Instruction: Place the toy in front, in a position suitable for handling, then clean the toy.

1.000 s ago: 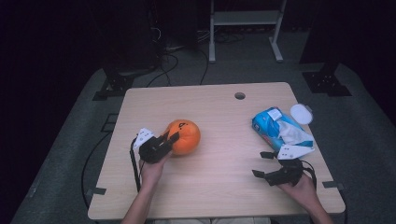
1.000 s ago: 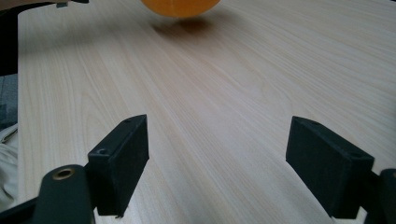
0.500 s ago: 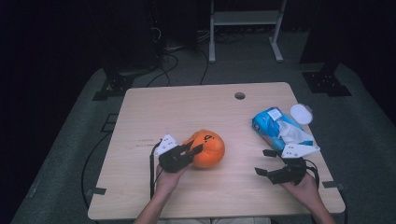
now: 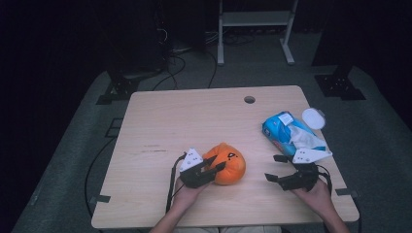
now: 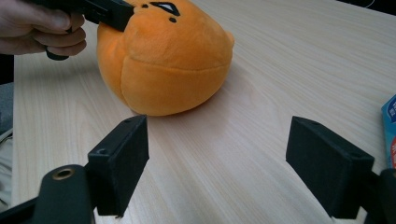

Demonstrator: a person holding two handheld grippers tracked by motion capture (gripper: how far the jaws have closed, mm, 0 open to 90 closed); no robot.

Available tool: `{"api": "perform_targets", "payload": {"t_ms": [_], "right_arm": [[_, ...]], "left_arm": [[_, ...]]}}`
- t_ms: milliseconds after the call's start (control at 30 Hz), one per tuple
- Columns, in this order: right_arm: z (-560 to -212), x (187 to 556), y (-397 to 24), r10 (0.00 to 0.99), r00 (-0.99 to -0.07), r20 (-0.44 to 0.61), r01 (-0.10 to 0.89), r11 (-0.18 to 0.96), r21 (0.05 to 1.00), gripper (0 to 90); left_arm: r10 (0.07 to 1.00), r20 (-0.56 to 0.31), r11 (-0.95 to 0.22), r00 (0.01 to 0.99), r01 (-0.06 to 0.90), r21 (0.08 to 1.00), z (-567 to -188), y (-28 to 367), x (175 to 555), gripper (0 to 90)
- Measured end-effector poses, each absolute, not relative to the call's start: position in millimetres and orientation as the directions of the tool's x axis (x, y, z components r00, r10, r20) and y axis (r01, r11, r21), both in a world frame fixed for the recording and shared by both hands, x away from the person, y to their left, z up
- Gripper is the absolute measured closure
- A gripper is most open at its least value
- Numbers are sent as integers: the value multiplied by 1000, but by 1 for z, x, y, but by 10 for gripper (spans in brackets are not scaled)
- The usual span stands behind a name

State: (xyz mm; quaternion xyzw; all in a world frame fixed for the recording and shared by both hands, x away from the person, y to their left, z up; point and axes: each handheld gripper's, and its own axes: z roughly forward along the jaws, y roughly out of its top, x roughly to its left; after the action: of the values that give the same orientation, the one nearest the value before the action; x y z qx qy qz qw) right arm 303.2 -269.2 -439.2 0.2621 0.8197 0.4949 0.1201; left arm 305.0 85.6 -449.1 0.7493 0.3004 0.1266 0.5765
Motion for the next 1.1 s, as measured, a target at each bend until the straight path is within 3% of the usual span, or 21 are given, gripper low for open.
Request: {"api": "perform_targets", "payload": {"t_ms": [67,133,167,433,567,833,1100], "right_arm": [[-441,304,-269,548,-834,67,317,377,870,202],[-441,304,-269,547,-834,66,316,377,871,202],[-440,304,-268,546,-835,66,315,377,871,202],[-440,304,-269,546,-835,69,315,373,873,202],[-441,305,-269,545,-834,80,321,362,875,202],[-440,304,-267,544,-835,81,322,365,874,202],[-425,298,-275,560,-826,62,276,306,911,202]], "left_arm": [[588,-162,-162,793,311,937,-450,86,304,558],[577,-175,-164,798,323,932,-450,86,302,539],[575,-175,-167,799,324,931,-450,86,302,480],[568,-198,-172,799,350,921,-445,92,298,374],[625,-196,-112,756,335,935,-440,97,299,180],[666,-224,-44,711,337,940,-438,112,305,116],[660,-222,-41,717,330,943,-438,112,309,115]]}}
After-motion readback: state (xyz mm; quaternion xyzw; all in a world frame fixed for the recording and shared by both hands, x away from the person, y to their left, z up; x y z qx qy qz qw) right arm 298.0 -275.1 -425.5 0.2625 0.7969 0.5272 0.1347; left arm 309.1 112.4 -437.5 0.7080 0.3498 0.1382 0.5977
